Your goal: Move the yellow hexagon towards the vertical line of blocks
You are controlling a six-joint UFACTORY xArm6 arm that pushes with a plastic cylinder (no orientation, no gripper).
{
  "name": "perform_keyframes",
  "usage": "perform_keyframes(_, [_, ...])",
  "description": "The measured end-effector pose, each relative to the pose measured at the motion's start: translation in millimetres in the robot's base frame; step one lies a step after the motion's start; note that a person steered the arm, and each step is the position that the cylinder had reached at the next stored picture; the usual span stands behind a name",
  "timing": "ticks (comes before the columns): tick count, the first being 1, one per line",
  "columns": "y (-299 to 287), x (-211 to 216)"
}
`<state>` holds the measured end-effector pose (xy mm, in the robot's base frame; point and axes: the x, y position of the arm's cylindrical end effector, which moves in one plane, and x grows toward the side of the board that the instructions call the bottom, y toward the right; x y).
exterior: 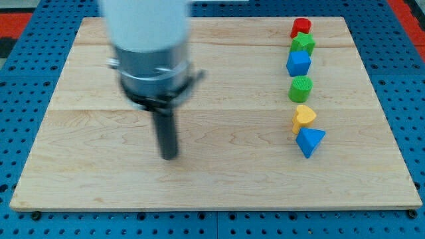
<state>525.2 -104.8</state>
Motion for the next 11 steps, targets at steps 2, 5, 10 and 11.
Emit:
perform_keyframes(2, [-67, -91])
perform_keyframes(5, [6, -123])
perform_keyframes(10, [131, -87])
perform_keyframes(11, [140, -87])
